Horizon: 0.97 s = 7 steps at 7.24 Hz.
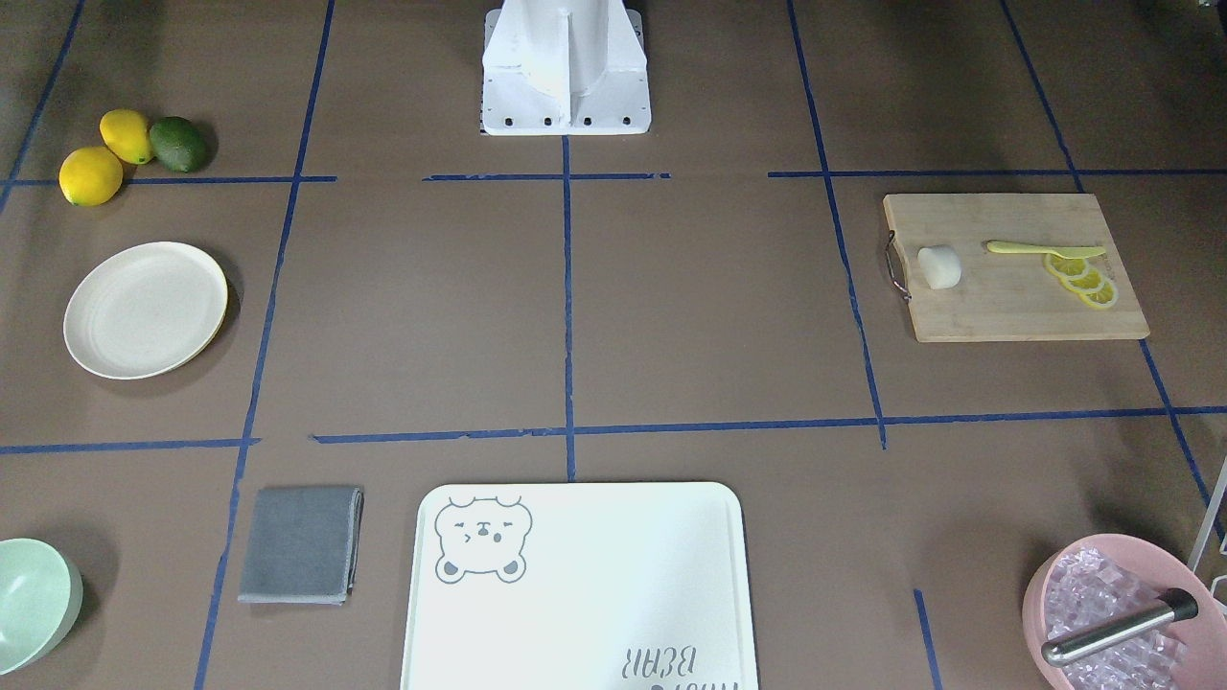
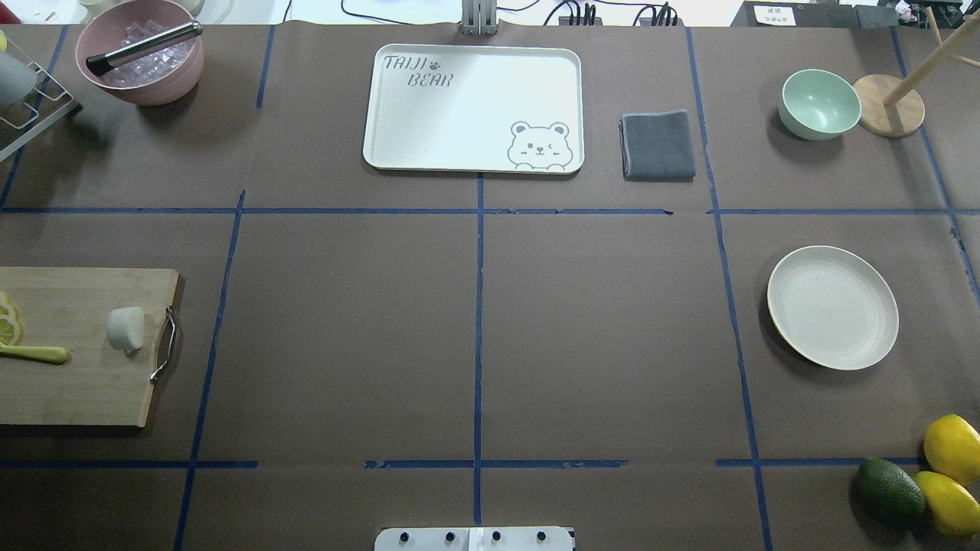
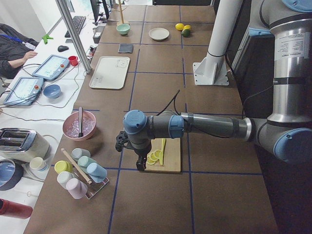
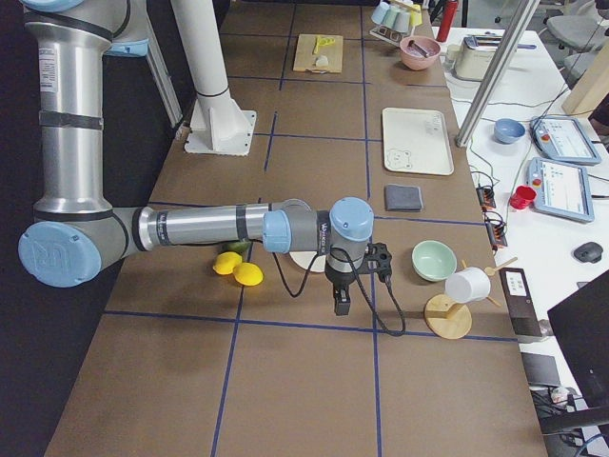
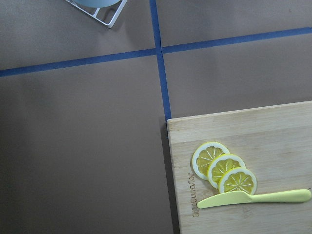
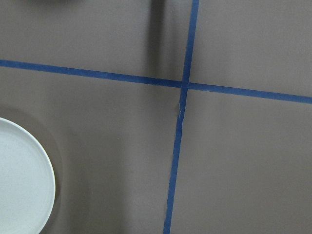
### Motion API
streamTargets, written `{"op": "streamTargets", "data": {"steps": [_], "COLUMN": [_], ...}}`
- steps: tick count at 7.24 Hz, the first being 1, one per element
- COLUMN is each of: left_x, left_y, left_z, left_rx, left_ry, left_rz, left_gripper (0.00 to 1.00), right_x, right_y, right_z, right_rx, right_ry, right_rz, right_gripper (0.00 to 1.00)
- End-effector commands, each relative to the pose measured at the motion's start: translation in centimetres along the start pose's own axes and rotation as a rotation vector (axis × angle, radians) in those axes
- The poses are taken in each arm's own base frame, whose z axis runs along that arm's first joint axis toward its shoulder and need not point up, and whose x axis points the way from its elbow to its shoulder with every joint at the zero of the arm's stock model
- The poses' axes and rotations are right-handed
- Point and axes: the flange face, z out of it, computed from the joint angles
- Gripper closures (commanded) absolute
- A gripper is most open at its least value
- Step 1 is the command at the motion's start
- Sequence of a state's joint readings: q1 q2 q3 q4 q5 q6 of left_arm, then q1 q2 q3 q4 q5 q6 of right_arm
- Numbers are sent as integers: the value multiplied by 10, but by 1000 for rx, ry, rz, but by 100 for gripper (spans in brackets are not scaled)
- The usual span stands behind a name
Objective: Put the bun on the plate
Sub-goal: 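Move the right gripper toward the white plate's rim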
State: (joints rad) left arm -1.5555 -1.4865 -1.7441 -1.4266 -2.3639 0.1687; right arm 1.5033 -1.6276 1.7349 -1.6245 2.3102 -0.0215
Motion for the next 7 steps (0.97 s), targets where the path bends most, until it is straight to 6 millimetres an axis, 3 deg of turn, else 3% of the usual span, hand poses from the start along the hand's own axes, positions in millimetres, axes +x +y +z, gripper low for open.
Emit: {"op": "streamTargets", "data": {"steps": [1, 3, 5, 6, 7], "left_x": [2, 3, 2, 4, 4], "left_y": [-1, -1, -1, -1, -2], "left_z": [-1, -1, -1, -2, -1], "left_rx": [1, 3, 2, 5, 6], "left_ry": [0, 3, 6, 7, 7], "left_rz": [3, 4, 3, 6, 10], "left_gripper": [0, 0, 0, 0, 0], "right_x": [-1, -8, -62, -76, -102], "right_y": [0, -1, -11, 0, 4], "right_z": [0, 1, 31, 50, 66], "right_rx": [-1, 3, 37, 77, 96], "right_ry": [-2, -52, -117, -139, -156], "right_rz": [0, -5, 42, 61, 106], "right_gripper": [0, 0, 0, 0, 0]}}
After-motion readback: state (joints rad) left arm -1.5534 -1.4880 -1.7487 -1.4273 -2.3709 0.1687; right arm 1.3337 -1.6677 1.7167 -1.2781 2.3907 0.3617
